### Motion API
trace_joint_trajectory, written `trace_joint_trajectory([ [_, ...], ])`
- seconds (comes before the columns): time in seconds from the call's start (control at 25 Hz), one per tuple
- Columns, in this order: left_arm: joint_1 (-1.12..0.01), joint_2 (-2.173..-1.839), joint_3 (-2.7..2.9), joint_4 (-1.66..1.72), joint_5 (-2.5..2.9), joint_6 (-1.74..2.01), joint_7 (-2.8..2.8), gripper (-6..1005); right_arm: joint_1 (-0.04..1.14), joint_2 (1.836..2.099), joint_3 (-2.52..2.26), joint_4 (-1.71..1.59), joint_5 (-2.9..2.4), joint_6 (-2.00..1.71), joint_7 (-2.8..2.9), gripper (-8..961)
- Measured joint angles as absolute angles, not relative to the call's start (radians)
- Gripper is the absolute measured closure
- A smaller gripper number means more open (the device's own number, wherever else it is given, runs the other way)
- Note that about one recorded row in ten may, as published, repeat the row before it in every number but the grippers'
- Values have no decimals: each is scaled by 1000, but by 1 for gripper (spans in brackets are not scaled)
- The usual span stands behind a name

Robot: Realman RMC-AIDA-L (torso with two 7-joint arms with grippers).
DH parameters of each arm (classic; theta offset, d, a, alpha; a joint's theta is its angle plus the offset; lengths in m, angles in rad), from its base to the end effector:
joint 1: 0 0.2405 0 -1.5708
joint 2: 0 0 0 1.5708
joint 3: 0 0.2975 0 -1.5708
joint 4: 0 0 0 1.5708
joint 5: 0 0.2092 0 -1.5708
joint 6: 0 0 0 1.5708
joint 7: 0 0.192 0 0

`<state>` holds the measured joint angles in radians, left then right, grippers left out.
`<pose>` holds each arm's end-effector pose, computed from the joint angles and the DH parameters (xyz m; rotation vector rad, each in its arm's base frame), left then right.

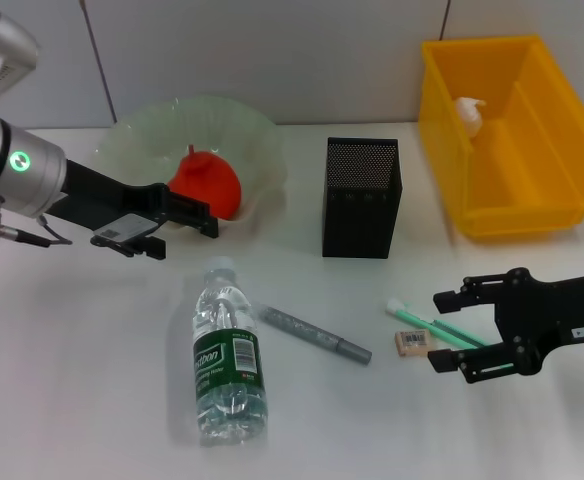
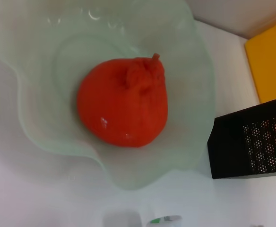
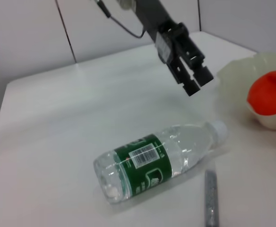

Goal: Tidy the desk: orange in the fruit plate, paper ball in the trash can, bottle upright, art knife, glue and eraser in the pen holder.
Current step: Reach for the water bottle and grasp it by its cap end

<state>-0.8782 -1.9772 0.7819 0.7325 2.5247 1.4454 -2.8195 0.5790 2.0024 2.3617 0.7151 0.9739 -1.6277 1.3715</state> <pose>-0.2427 0.4596 -0.0317 -2.1452 -1.8929 -0.0739 0.2864 0.3628 -0.0460 -2.9465 0.4263 0.3606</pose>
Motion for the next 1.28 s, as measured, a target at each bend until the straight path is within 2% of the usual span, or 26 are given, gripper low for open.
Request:
trace_joint_trajectory([
  [0.92,-950,-2008,792,626,2622,1354,-2872,182,573,2004,2360,756,981,-1650,1369,181],
  [1.28,-952,-2016,792,614,2621,1341,-2865,193,522,2023,2389,767,1076,-1638,1217,182],
])
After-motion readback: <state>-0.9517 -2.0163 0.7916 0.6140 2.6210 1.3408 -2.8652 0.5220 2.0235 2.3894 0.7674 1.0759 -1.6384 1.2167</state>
